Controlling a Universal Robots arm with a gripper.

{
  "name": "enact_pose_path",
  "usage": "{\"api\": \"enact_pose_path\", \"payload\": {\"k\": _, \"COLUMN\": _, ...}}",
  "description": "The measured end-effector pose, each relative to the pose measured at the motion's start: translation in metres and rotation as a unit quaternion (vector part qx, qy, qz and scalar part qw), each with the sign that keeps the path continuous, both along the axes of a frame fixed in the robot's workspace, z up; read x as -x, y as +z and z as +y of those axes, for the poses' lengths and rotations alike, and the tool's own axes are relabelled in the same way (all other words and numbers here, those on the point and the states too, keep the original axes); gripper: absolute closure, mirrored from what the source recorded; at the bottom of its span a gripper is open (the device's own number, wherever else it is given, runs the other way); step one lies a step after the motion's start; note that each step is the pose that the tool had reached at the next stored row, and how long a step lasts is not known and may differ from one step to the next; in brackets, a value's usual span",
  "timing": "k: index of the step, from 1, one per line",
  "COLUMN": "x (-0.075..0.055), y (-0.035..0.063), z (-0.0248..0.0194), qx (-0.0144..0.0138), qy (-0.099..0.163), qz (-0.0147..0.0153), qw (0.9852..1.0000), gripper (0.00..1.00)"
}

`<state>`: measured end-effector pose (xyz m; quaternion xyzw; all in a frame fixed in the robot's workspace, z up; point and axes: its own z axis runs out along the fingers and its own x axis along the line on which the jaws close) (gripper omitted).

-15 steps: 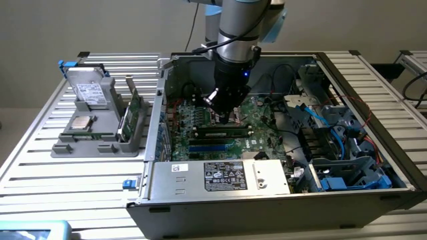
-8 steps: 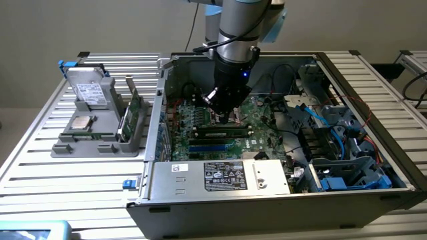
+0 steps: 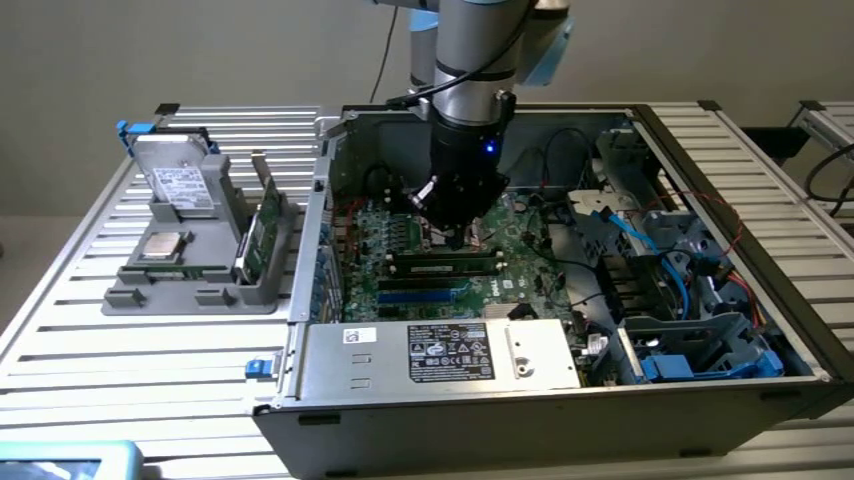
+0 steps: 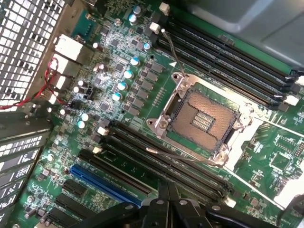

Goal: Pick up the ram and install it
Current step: 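Press down the ram until it locks into place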

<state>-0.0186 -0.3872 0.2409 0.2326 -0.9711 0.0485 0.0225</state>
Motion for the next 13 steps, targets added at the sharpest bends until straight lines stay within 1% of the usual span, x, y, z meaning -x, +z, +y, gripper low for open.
{"api": "enact_pose_path", "payload": {"k": 1, "x": 0.0, "y": -0.0001, "z": 0.0, "qx": 0.0033, "qy": -0.003, "qz": -0.0039, "qw": 1.0, "gripper": 0.89}}
{"api": "enact_pose_path", "payload": {"k": 2, "x": 0.0, "y": -0.0002, "z": 0.0, "qx": 0.006, "qy": -0.007, "qz": -0.007, "qw": 0.9999, "gripper": 0.89}}
{"api": "enact_pose_path", "payload": {"k": 3, "x": 0.0, "y": -0.0003, "z": 0.0, "qx": 0.0071, "qy": -0.013, "qz": -0.0081, "qw": 0.9999, "gripper": 0.89}}
{"api": "enact_pose_path", "payload": {"k": 6, "x": 0.0, "y": -0.0002, "z": -0.0001, "qx": 0.0077, "qy": -0.034, "qz": -0.0082, "qw": 0.9994, "gripper": 0.89}}
{"api": "enact_pose_path", "payload": {"k": 8, "x": 0.0, "y": -0.0003, "z": 0.0, "qx": 0.0077, "qy": -0.051, "qz": -0.0081, "qw": 0.9987, "gripper": 0.89}}
{"api": "enact_pose_path", "payload": {"k": 11, "x": 0.0, "y": -0.0003, "z": 0.0, "qx": 0.0079, "qy": -0.074, "qz": -0.0079, "qw": 0.9972, "gripper": 0.89}}
{"api": "enact_pose_path", "payload": {"k": 13, "x": 0.0, "y": -0.0003, "z": 0.0, "qx": 0.008, "qy": -0.09, "qz": -0.0078, "qw": 0.9959, "gripper": 0.89}}
